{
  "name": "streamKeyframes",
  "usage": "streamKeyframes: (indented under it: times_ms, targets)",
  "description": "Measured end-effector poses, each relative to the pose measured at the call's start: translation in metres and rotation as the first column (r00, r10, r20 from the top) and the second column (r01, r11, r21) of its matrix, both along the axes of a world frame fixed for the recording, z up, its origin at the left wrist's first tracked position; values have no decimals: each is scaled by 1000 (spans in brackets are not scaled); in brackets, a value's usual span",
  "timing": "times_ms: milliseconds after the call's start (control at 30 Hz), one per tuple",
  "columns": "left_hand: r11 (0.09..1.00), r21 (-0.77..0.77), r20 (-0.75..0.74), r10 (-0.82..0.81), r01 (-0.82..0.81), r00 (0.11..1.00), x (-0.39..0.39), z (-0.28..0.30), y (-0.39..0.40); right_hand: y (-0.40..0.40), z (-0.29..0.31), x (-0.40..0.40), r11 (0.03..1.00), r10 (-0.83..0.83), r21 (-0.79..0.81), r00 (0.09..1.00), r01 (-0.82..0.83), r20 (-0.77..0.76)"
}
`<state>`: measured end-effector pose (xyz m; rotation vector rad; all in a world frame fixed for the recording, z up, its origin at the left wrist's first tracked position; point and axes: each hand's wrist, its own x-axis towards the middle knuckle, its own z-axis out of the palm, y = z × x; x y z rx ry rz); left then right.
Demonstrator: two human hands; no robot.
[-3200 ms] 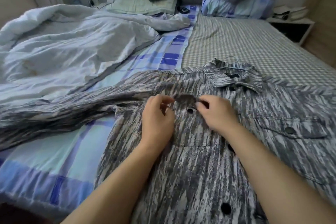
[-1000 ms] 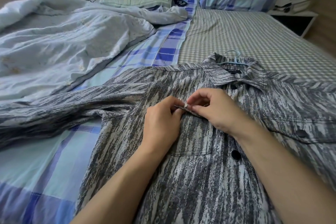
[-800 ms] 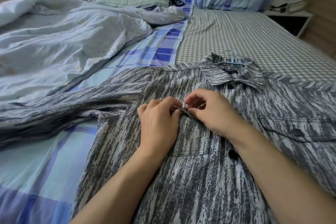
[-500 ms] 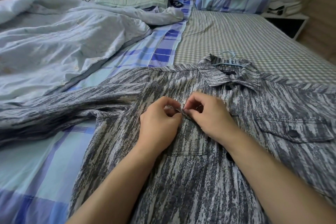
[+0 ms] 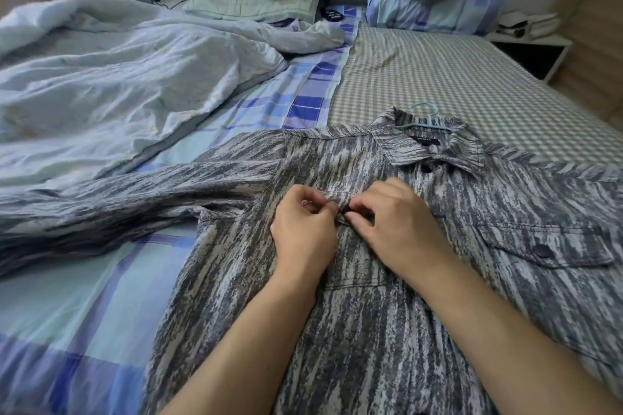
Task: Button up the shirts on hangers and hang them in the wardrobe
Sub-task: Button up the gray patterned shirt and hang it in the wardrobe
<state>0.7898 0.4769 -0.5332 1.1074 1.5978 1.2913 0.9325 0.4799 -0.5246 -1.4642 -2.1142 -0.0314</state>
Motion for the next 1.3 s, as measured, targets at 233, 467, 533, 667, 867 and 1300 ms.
streamKeyframes:
  times_ms: [233, 467, 533, 667, 867, 1300]
  targets:
    - [999, 27, -1, -17, 17, 1000, -1, -3, 1, 0, -2, -6, 999, -21, -49, 1000, 22, 10]
    - [999, 51, -167, -1, 9, 986, 5, -2, -1, 4, -4, -7, 972, -107, -223, 984, 74, -140]
    - [999, 48, -235, -3, 15, 972, 7, 1, -3, 5, -5, -7, 966, -117, -244, 984, 81, -137]
    - [996, 14, -318, 86, -86, 944, 9, 3, -3, 6, -7, -10, 959, -133, -265, 983, 96, -126]
    - [992, 30, -274, 127, -123, 953, 8, 0, 0, 4, -5, -10, 964, -103, -257, 988, 71, -112]
    - [1000, -3, -410, -30, 31, 912, 3, 1, -1, 11, 9, -28, 920, -187, -318, 970, 229, 157]
